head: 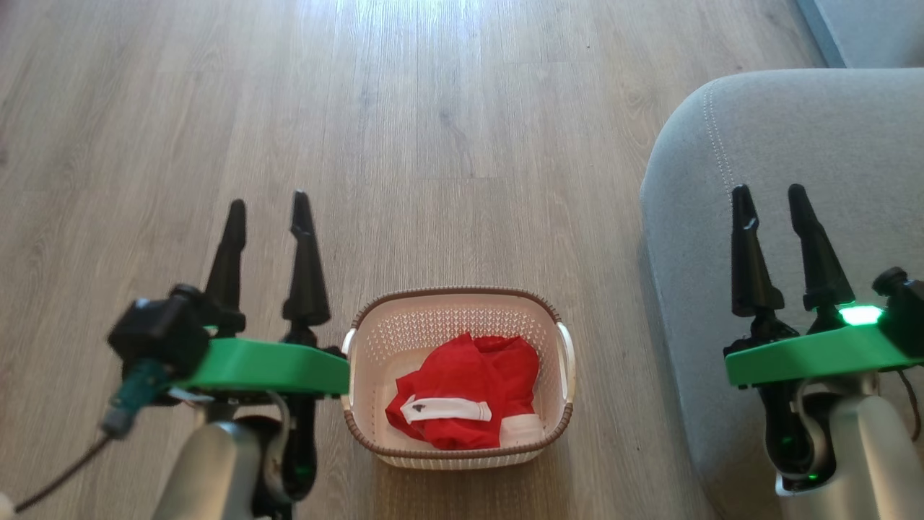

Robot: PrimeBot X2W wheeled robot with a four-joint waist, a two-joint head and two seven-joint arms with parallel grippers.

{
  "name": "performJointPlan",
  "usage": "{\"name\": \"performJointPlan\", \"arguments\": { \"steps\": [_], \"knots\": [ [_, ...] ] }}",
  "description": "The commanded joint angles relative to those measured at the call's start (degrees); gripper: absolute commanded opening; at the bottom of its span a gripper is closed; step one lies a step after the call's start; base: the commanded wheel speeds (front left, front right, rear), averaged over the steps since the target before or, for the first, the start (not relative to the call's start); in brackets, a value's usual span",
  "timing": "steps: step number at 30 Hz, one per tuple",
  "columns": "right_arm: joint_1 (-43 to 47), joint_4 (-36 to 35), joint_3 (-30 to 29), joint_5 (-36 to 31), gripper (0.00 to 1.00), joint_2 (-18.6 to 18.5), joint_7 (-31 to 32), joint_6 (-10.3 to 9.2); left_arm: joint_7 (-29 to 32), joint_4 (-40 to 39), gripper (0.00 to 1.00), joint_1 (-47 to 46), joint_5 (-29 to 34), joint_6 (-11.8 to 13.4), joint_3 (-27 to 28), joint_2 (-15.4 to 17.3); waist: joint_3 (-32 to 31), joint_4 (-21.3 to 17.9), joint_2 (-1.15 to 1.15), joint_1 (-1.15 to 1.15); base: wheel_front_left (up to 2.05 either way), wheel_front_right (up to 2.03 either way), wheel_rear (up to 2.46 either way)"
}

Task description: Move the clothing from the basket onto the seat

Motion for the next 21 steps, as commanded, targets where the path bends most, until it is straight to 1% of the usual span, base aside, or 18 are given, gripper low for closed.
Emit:
{"name": "performJointPlan", "arguments": {
  "steps": [1,4,5,10,13,16,18,21],
  "knots": [
    [-3.0,-2.1,1.5,-2.2,1.0,-0.7,-1.0,0.03,-0.9,-2.4,1.0,-3.2,2.7,1.6,-0.4,1.3,0.0,0.0,0.0,0.0,0.0,0.0,0.0],
    [-2.7,-1.5,2.3,-4.0,1.0,-1.1,-1.5,0.03,-1.4,-1.2,1.0,-3.1,4.7,3.6,-3.0,2.4,-0.1,0.0,0.0,0.0,0.0,0.0,0.0],
    [-2.7,-1.5,2.3,-4.0,1.0,-1.1,-1.5,0.03,-1.4,-1.2,1.0,-3.1,4.7,3.6,-3.0,2.4,-0.1,0.0,0.0,0.0,0.0,0.0,0.0],
    [-1.9,1.2,2.7,-6.9,1.0,-1.3,-2.3,0.03,-2.2,1.9,1.0,-2.9,7.5,5.7,-6.6,3.5,-0.3,0.0,0.0,0.0,0.0,0.0,0.0],
    [-1.5,3.3,3.2,-8.8,1.0,-1.3,-2.8,0.03,-2.7,3.9,1.0,-2.5,8.7,7.0,-7.9,3.6,-0.4,-0.1,0.0,0.0,0.0,0.0,0.0],
    [-1.4,5.0,3.5,-10.7,1.0,-1.4,-3.3,0.03,-3.2,5.4,1.0,-1.8,8.8,7.3,-7.3,2.6,-0.4,-0.1,0.0,0.0,0.0,0.0,0.0],
    [-1.5,5.8,3.8,-12.0,1.0,-1.4,-3.7,0.03,-3.5,6.3,1.0,-1.6,10.4,7.0,-7.3,2.4,-0.3,-0.2,0.0,0.0,0.0,0.0,0.0],
    [-1.6,6.7,4.1,-13.9,1.0,-1.5,-4.2,0.03,-4.1,7.3,1.0,-1.1,12.6,7.1,-7.3,1.9,-0.2,-0.2,0.0,0.0,0.0,0.0,0.0]
  ]
}}
